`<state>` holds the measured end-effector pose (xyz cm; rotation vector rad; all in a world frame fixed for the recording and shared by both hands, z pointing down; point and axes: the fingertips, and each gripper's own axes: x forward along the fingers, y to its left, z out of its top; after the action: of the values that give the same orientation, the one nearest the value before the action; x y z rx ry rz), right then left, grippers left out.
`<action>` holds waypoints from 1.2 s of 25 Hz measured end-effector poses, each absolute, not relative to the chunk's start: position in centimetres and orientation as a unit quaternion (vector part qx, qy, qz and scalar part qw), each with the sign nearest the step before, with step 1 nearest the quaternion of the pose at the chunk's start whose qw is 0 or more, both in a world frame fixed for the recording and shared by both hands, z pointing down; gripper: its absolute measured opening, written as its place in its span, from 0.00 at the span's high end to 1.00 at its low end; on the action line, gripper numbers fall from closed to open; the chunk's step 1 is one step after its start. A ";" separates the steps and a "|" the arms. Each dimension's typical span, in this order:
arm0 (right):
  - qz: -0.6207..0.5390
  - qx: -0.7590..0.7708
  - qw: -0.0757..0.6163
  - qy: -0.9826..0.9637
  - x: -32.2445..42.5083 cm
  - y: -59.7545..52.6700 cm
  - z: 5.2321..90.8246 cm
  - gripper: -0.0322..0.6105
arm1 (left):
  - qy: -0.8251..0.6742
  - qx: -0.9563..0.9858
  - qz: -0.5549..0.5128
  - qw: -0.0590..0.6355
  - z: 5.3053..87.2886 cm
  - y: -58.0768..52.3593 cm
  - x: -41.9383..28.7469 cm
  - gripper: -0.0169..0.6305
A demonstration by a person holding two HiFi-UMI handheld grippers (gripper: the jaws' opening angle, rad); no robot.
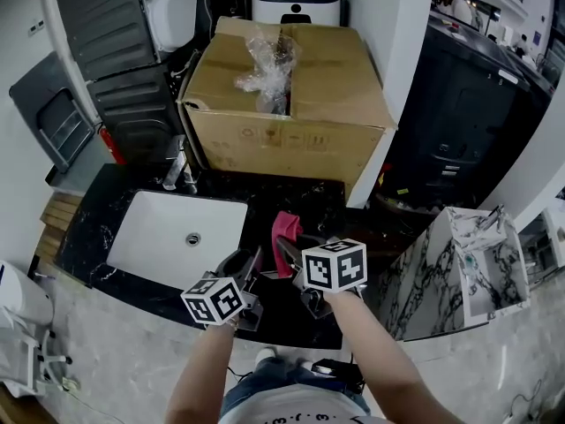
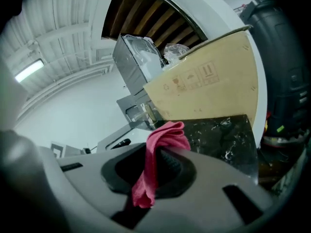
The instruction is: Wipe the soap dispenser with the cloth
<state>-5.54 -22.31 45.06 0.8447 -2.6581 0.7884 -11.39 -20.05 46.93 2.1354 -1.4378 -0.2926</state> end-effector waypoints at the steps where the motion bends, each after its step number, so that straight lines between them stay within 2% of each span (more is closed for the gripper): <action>1: 0.261 0.298 0.132 -0.909 -5.7 -22.5 45.4 0.87 | -0.534 0.793 -0.108 0.272 46.9 -20.0 -11.4 0.82; 7: 0.283 0.349 0.128 -0.884 -3.9 -23.5 47.3 0.87 | -0.521 0.802 -0.105 0.275 46.9 -20.2 -11.5 0.82; 18: 0.318 0.451 0.162 -0.818 0.3 -22.9 51.8 0.87 | -0.454 0.846 -0.074 0.270 46.8 -20.7 -11.1 0.82; 21: 0.332 0.473 0.145 -0.803 1.4 -22.3 51.7 0.87 | -0.414 0.867 -0.060 0.270 46.8 -21.0 -10.8 0.82; 30: 0.328 0.507 0.103 -0.791 5.0 -20.9 50.0 0.87 | -0.232 0.956 0.067 0.166 46.0 -22.6 -7.4 0.82</action>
<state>4.96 -20.93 49.96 1.4950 -2.3336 0.9676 -7.39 -22.57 46.05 2.7227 -0.6593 0.1905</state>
